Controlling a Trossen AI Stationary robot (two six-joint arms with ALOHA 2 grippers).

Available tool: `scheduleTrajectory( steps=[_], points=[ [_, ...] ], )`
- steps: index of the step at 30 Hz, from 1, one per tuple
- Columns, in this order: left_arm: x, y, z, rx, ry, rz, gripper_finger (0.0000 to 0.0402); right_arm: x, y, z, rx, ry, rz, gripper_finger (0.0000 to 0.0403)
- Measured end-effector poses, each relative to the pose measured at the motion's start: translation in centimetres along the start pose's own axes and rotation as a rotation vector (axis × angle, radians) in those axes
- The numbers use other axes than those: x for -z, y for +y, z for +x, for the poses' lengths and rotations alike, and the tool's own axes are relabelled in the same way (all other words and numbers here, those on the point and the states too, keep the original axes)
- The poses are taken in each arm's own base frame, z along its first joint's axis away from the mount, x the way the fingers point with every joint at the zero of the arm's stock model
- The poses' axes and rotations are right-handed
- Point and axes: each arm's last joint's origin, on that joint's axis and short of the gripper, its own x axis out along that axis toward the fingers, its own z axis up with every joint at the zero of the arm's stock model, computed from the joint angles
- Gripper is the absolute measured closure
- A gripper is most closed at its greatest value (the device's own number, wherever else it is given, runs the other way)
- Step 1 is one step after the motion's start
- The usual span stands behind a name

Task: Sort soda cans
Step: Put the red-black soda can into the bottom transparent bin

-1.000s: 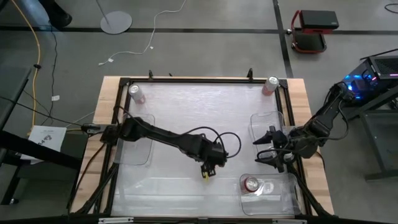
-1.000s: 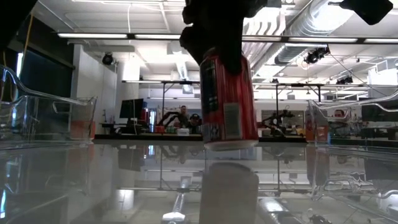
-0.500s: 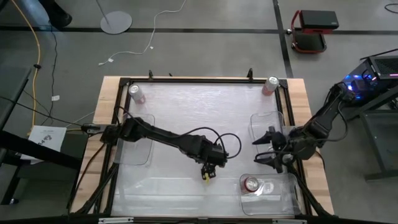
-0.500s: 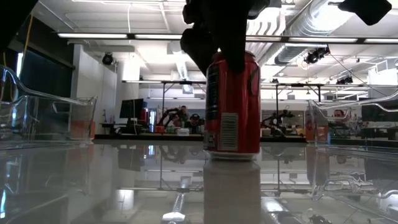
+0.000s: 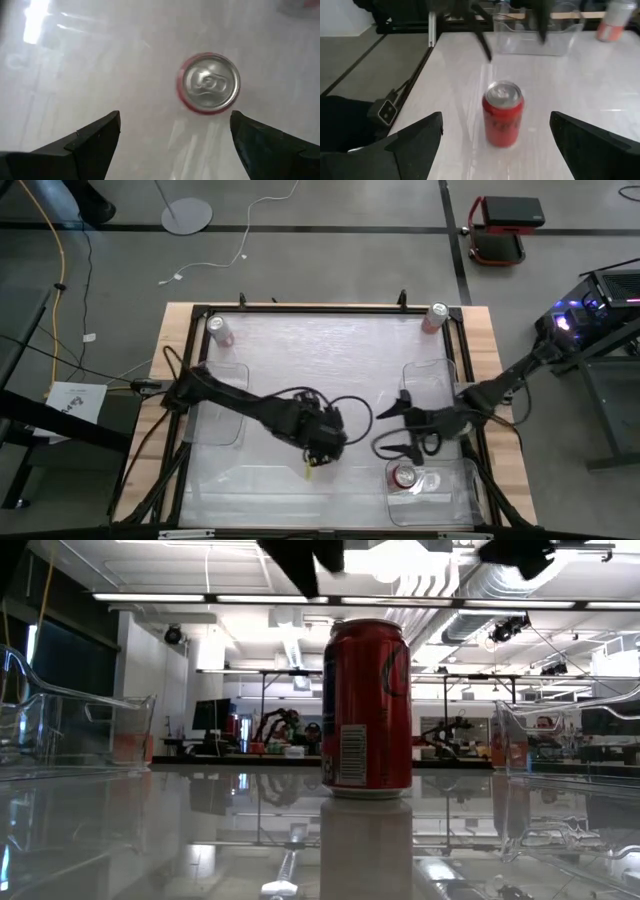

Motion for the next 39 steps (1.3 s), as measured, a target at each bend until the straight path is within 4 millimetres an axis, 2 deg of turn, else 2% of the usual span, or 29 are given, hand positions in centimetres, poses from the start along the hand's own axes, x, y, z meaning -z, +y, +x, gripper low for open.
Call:
scheduleTrajectory(
  steps=[3, 6, 9, 11, 15, 20, 23, 30, 32, 36, 39],
  points=[
    [1.1, 0.8, -2.3, -0.042, -0.031, -0.043, 0.0049, -0.1, -1.0, 2.4, -0.027, 0.011, 0.004, 0.0041],
    [3.1, 1.6, -3.8, -0.147, -0.052, -0.096, 0.0048, -0.4, -1.8, 4.8, -0.062, 0.045, 0.015, 0.0041],
    [5.7, 2.4, -4.5, -0.224, -0.071, -0.174, 0.0048, -2.1, -1.7, 6.7, -0.049, 0.074, -0.021, 0.0041],
    [7.4, 3.0, -4.6, -0.245, -0.085, -0.23, 0.0048, -3.1, -1.5, 7.8, -0.032, 0.109, -0.058, 0.0041],
    [10.5, 3.4, -3.9, -0.242, -0.136, -0.323, 0.0048, -4.0, -1.3, 10.6, -0.004, 0.223, -0.09, 0.0041],
    [13.1, 3.3, -2.6, -0.218, -0.209, -0.375, 0.0048, -3.4, -1.2, 14.1, 0.036, 0.392, -0.099, 0.0041],
    [14.0, 3.1, -1.9, -0.225, -0.233, -0.365, 0.0048, -2.9, -1.0, 15.6, 0.052, 0.465, -0.092, 0.0041],
    [14.7, 2.7, -1.1, -0.248, -0.28, -0.347, 0.0048, -1.7, -0.7, 17.8, 0.068, 0.562, -0.062, 0.0045],
    [14.8, 2.7, -1.0, -0.254, -0.29, -0.341, 0.0048, -1.5, -0.7, 18.1, 0.07, 0.563, -0.055, 0.0058],
    [15.0, 2.4, -1.2, -0.26, -0.321, -0.332, 0.0048, -1.4, -0.7, 18.2, 0.084, 0.56, -0.025, 0.0112],
    [15.1, 2.3, -1.3, -0.263, -0.334, -0.326, 0.0048, -1.6, -0.7, 18.0, 0.101, 0.55, -0.003, 0.0116]
  ],
)
